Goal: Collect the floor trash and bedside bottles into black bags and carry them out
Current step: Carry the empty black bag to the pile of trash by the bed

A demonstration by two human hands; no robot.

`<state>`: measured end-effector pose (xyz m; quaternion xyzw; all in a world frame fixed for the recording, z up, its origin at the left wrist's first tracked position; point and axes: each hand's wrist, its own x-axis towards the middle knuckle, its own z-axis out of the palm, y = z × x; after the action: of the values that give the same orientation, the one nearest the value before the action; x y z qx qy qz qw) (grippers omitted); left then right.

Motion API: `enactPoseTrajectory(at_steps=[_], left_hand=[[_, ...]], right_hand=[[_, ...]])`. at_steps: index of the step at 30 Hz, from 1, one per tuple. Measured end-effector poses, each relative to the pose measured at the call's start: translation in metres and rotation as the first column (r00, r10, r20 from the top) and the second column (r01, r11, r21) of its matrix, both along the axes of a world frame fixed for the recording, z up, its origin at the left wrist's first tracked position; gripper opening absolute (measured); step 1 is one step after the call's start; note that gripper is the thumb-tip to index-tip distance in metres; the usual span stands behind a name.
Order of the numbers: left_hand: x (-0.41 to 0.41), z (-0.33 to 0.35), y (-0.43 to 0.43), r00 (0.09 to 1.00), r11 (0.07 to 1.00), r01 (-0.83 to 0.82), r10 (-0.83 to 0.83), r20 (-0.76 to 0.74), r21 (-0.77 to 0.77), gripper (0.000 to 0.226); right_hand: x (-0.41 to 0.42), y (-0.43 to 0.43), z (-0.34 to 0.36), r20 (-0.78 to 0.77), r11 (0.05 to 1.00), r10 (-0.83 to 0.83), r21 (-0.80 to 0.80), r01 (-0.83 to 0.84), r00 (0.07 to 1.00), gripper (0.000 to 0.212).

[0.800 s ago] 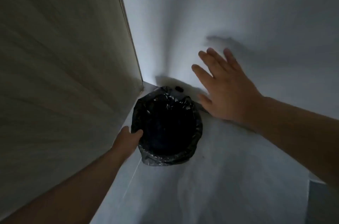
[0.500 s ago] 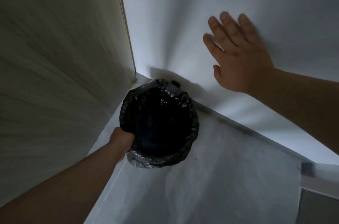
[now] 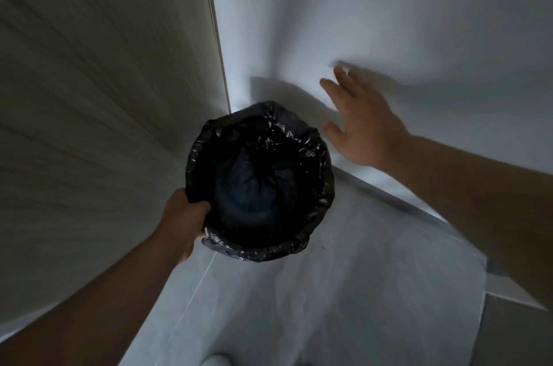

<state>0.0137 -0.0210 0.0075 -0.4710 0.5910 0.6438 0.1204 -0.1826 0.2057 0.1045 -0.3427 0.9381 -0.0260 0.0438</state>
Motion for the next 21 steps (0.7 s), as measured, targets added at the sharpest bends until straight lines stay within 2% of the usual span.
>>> enactPoseTrajectory(at_steps=[1,3,5,7,9,13,16,18,21], left_hand=[[0.006,0.017,0.0,1.0,1.0,-0.003,0.003,-0.006,0.002,0.03],[0.017,0.055,0.001,1.0,1.0,0.004,-0.004,-0.014,0.002,0.027],[0.024,0.096,0.006,0.999,1.0,0.004,-0.002,-0.039,0.031,0.03],[0.027,0.144,0.008,0.997,0.999,0.012,-0.008,-0.072,0.051,0.031],[0.032,0.192,0.01,0.995,0.998,0.014,-0.007,-0.104,0.063,0.033],[0.048,0.286,0.012,0.986,0.998,-0.046,0.053,-0.155,0.046,0.024],[0.066,0.352,0.016,0.979,0.995,-0.096,0.102,-0.177,0.04,0.019],[0.082,0.397,0.018,0.979,0.996,-0.086,0.09,-0.182,0.027,0.018],[0.11,0.45,0.016,0.983,0.998,-0.048,0.04,-0.178,-0.042,0.018]], right_hand=[[0.012,-0.003,0.006,0.213,0.983,-0.118,-0.112,0.145,0.97,0.065],[0.033,-0.011,0.025,0.522,0.867,-0.298,-0.202,0.455,0.799,0.06],[0.046,-0.016,0.052,0.651,0.742,-0.38,-0.209,0.637,0.657,0.042],[0.056,-0.02,0.09,0.67,0.688,-0.409,-0.219,0.691,0.62,0.022],[0.068,-0.019,0.134,0.66,0.638,-0.448,-0.235,0.733,0.602,0.016],[0.091,-0.01,0.231,0.668,0.545,-0.459,-0.309,0.779,0.586,0.016],[0.112,0.001,0.297,0.675,0.524,-0.426,-0.359,0.772,0.603,0.019],[0.131,0.005,0.34,0.698,0.513,-0.384,-0.384,0.768,0.605,0.024],[0.16,0.008,0.394,0.767,0.46,-0.33,-0.378,0.803,0.55,0.025]])
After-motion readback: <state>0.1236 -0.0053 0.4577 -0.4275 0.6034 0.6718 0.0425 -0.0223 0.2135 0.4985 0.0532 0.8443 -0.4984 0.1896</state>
